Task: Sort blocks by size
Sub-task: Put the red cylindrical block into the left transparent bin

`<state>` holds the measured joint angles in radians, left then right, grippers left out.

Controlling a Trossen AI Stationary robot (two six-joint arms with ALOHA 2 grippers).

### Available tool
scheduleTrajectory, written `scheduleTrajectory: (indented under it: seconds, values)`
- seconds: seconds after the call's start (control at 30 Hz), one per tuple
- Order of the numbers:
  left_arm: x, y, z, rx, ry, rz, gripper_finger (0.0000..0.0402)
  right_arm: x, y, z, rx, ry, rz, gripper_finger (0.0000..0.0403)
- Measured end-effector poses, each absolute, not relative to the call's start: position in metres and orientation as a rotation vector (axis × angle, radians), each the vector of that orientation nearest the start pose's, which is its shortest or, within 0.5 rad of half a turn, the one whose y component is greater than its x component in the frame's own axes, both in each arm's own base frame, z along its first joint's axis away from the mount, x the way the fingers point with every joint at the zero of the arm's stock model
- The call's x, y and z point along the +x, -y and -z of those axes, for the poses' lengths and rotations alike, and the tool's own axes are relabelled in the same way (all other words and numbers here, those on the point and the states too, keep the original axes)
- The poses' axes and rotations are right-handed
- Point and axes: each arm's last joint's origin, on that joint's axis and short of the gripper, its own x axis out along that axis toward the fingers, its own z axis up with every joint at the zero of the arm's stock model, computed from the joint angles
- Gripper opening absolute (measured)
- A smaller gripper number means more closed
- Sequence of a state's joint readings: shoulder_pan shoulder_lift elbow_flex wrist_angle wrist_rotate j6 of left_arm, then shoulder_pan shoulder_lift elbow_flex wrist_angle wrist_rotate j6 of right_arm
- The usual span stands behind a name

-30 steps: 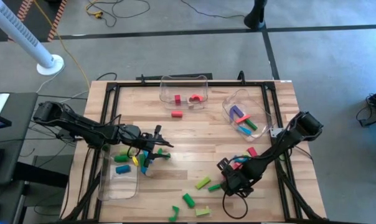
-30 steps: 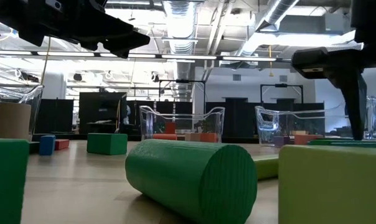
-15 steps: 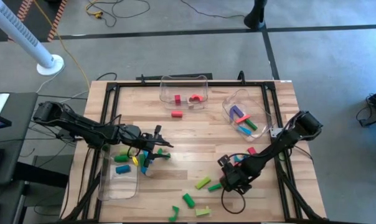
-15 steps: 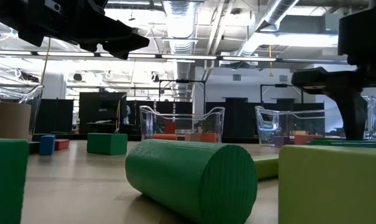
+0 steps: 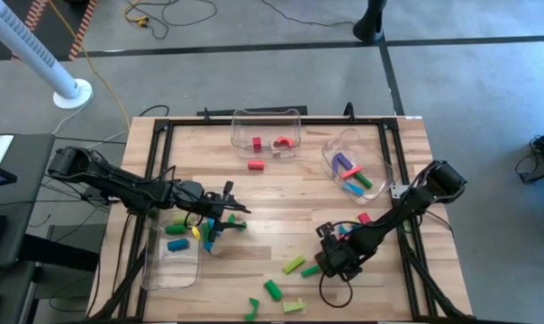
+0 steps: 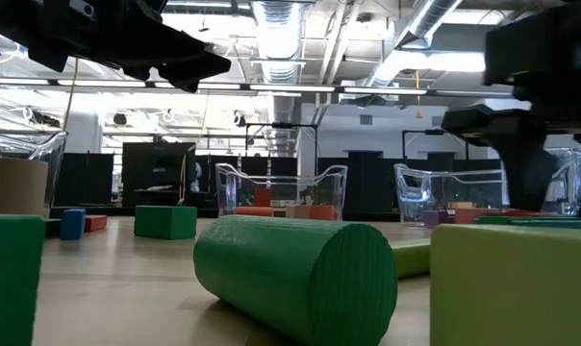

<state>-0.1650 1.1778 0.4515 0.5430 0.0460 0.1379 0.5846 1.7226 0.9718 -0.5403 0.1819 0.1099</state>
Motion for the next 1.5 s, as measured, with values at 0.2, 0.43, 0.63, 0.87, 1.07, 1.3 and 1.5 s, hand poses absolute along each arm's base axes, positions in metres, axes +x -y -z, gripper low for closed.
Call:
scheduleTrajectory:
  seconds: [0.2,0.43,0.63,0.87,1.07,1.3,1.5]
  values:
    - [0.234,0.04,-0.212,0.147,-0.167,0.223,0.0194,0.265,-0.159,-0.15,-0.323,-1.201,-0.227,0.0164]
    - [0.234,0.04,-0.212,0.148,-0.167,0.223,0.0194,0.267,-0.154,-0.15,-0.313,-1.202,-0.211,0.0162]
    - [0.234,0.04,-0.212,0.155,-0.166,0.223,0.0194,0.268,-0.154,-0.15,-0.313,-1.202,-0.21,0.0162]
    - [0.234,0.04,-0.212,0.155,-0.166,0.223,0.0194,0.268,-0.154,-0.15,-0.313,-1.201,-0.21,0.0162]
    - [0.234,0.04,-0.212,0.155,-0.166,0.223,0.0194,0.268,-0.154,-0.152,-0.317,-1.194,-0.203,0.0161]
    - [0.234,0.04,-0.212,0.156,-0.166,0.224,0.0194,0.271,-0.152,-0.172,-0.323,-1.12,-0.157,0.0161]
    - [0.234,0.04,-0.212,0.157,-0.166,0.224,0.0194,0.269,-0.147,-0.189,-0.313,-1.057,-0.126,0.0161]
